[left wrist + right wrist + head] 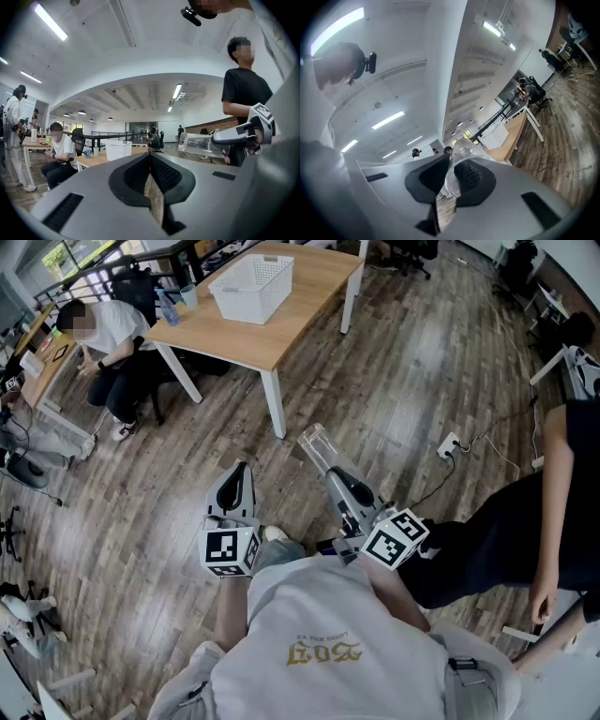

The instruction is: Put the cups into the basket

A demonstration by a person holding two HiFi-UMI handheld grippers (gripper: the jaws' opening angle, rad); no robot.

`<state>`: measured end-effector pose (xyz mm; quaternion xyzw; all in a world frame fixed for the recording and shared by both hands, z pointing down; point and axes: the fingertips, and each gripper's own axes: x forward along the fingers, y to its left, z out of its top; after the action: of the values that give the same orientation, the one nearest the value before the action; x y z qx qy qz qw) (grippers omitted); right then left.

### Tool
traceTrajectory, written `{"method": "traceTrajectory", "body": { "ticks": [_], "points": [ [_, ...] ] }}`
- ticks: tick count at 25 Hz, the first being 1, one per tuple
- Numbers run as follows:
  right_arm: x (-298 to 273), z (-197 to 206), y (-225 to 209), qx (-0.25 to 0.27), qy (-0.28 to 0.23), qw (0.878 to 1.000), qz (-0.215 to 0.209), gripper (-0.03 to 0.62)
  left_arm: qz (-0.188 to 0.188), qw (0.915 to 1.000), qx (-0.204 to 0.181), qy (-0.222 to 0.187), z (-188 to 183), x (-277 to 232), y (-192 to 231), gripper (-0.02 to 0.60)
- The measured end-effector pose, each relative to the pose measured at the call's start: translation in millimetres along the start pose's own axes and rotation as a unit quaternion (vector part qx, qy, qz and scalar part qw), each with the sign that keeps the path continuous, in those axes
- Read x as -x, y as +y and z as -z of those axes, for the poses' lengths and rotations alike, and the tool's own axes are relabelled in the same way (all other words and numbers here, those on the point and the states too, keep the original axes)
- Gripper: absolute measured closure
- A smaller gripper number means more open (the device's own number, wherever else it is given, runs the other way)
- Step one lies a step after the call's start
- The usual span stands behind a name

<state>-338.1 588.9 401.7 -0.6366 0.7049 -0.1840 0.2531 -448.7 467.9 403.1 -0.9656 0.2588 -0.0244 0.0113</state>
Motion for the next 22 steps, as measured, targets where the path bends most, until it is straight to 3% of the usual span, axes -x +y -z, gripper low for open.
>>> {"method": "traceTrajectory", "body": {
  "ticks": [22],
  "points": [
    [10,-9,-5,0.003,-0.014,1.0,0.003,0.556,0.014,0.9999,-0.003,-0.006,-4,-7,-15,0.577]
  ]
}}
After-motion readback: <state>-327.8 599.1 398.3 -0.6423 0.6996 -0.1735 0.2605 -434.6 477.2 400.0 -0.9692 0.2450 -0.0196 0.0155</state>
